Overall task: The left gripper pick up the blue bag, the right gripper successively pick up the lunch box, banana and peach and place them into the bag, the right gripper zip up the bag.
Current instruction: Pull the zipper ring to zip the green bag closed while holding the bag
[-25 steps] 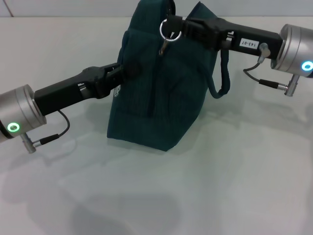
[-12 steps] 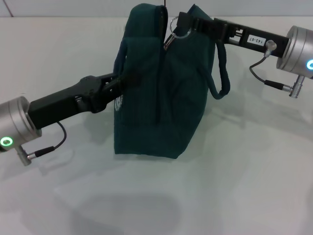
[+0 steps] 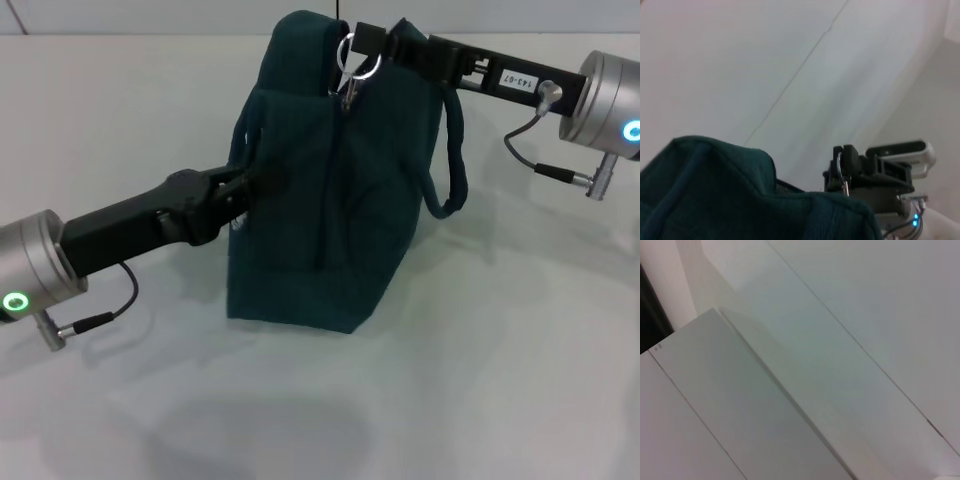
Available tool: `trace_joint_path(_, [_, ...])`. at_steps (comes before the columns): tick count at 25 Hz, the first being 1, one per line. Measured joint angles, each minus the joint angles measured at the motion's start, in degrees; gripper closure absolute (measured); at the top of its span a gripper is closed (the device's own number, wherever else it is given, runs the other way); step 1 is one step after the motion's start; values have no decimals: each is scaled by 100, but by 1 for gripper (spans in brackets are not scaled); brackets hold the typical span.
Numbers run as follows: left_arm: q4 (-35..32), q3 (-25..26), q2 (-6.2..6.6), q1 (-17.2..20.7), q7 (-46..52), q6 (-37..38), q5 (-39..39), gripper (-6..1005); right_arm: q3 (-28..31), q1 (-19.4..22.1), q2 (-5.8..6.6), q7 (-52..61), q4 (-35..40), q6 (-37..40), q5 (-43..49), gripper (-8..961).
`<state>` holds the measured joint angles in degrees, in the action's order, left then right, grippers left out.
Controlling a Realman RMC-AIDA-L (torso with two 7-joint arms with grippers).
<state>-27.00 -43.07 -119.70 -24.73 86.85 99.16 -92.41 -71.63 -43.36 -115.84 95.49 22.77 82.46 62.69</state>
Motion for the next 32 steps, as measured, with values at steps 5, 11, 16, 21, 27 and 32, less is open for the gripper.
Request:
trace_joint_path(5, [2,-167,11,33,-27,2,13,943,18,-3,19,94,-5,-67,-2,926])
trace_joint_path(11, [3,-199,23,114,-118,21,6,944,-9,-31,15,125,-38,-290,-2,925])
trace_joint_path(16, [22,-202,26,155,-310,293,1,944,-20,-86,15,128,-44,-395,3,925])
trace_joint_path(21, [36,-196,41,222,-367,441,-2,945,-29,-125,12,128,-44,-502,28,924])
trace_joint_path(27, [38,-193,44,276,-369,476,-4,945,-29,-140,7,92,-44,-605,42,924])
trace_joint_path(32, [46,-193,44,381,-367,522,-5,946,-28,-142,11,87,-44,-682,46,924])
